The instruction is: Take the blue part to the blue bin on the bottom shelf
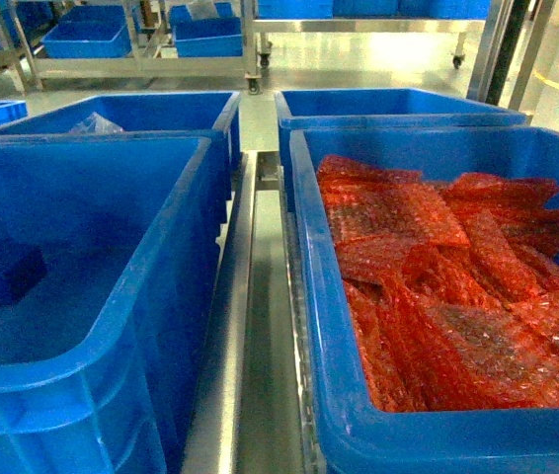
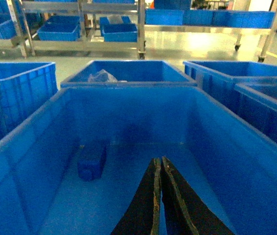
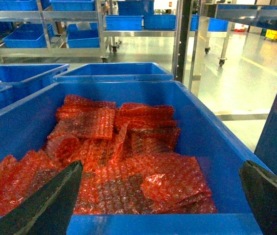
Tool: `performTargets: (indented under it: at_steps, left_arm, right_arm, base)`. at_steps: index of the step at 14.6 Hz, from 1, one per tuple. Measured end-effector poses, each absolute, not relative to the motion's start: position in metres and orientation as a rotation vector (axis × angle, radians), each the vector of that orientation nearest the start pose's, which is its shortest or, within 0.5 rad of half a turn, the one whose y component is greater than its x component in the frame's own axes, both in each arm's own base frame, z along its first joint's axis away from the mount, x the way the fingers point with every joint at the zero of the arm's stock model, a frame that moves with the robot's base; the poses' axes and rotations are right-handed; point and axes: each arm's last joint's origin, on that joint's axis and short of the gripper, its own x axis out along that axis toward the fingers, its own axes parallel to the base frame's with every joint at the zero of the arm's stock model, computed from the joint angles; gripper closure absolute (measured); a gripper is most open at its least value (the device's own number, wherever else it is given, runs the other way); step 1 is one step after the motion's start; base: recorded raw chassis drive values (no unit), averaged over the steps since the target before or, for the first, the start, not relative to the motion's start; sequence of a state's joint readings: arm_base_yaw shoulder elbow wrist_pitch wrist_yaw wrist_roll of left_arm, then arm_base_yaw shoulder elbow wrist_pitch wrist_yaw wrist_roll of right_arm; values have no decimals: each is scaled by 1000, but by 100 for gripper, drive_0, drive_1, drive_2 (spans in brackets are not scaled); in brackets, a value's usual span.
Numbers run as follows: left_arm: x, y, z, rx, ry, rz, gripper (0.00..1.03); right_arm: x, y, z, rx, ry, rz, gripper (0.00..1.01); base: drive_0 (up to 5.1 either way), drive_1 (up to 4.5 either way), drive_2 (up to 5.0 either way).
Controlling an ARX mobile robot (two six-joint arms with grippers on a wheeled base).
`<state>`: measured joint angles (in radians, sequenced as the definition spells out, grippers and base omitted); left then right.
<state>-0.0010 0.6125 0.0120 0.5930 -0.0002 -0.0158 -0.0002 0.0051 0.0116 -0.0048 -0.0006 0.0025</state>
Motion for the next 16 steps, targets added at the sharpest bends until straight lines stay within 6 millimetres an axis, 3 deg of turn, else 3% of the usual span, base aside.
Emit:
performTargets:
  at_steps: [16]
  left_arm:
    - [109, 0, 170, -16, -10, -1, 101]
  right_arm:
    - [97, 0, 167, 2, -1, 0, 3]
  base:
    - [0, 0, 0]
